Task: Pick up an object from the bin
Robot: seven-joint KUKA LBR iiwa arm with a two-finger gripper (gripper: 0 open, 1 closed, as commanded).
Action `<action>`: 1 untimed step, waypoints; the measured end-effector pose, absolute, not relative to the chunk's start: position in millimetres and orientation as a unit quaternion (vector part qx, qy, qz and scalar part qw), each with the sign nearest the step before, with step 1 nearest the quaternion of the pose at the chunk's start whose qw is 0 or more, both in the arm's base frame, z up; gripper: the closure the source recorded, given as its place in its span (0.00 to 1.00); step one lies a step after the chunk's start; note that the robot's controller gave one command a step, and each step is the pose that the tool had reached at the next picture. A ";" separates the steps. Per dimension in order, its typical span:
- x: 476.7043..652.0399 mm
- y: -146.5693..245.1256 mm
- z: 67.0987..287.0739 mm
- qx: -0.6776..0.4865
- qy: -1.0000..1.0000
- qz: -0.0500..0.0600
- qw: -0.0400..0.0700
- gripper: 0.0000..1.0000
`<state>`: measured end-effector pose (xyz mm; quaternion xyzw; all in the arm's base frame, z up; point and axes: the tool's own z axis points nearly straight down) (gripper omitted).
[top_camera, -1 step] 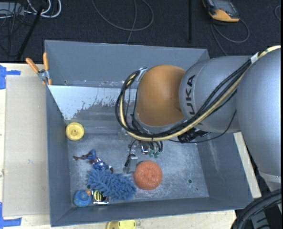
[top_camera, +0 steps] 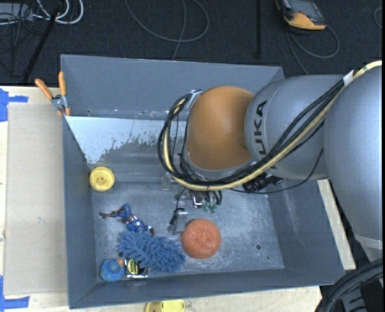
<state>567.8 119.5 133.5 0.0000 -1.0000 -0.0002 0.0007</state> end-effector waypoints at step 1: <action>546.8 115.6 109.1 0.056 -0.998 -0.001 -0.004 0.00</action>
Offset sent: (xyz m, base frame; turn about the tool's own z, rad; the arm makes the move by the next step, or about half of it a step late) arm -0.0549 -0.0082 -0.0635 -0.1461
